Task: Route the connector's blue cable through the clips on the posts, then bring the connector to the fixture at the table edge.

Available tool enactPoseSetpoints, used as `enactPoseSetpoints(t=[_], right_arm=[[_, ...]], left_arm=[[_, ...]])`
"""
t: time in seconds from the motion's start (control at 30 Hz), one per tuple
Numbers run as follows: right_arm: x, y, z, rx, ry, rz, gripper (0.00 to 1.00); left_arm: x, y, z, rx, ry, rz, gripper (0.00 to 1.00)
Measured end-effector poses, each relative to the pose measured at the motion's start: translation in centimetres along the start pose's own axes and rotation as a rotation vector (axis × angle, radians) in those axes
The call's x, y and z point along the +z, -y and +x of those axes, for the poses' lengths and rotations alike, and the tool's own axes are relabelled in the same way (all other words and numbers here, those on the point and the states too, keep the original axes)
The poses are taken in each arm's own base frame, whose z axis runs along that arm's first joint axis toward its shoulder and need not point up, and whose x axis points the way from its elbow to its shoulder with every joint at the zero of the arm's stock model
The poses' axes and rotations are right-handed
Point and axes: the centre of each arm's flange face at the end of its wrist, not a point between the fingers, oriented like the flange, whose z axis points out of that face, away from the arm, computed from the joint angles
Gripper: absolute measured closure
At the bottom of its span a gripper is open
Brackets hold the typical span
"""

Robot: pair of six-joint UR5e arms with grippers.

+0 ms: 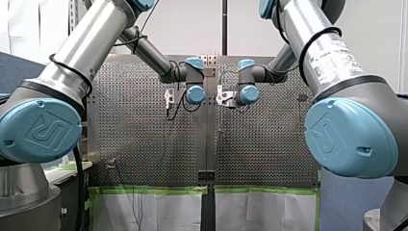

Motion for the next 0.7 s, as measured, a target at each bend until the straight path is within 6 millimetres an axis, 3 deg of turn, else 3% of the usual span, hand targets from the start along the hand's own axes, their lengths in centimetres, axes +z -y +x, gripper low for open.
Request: enactPoseSetpoints(t=[0.07,0.1,0.13,0.17,0.2,0.23,0.27,0.3,0.7], right_arm=[[0.0,0.0,0.0,0.0,0.0,0.0,1.0],[0.01,0.0,0.01,0.0,0.0,0.0,1.0],[0.01,0.0,0.02,0.0,0.0,0.0,1.0],[0.01,0.0,0.02,0.0,0.0,0.0,1.0],[0.01,0.0,0.01,0.0,-0.001,0.0,1.0],[0.01,0.0,0.01,0.0,-0.001,0.0,1.0],[0.01,0.0,0.01,0.0,-0.001,0.0,1.0],[0.01,0.0,0.01,0.0,-0.001,0.0,1.0],[0.0,0.01,0.0,0.0,0.001,0.001,1.0]], left_arm=[[0.01,-0.04,-0.05,0.0,0.003,-0.008,0.05],[-0.01,-0.04,-0.08,-0.002,0.005,-0.012,0.23],[-0.03,-0.02,-0.12,-0.004,0.007,-0.017,0.23],[-0.06,0.05,-0.18,-0.007,0.013,-0.021,0.51],[-0.08,0.14,-0.24,-0.01,0.018,-0.022,0.61],[-0.11,0.24,-0.3,-0.012,0.022,-0.02,0.61],[-0.13,0.34,-0.36,-0.013,0.027,-0.018,0.84],[-0.15,0.47,-0.42,-0.013,0.032,-0.014,1.0],[-0.27,0.7,-0.44,-0.003,0.032,0.002,1.0]])
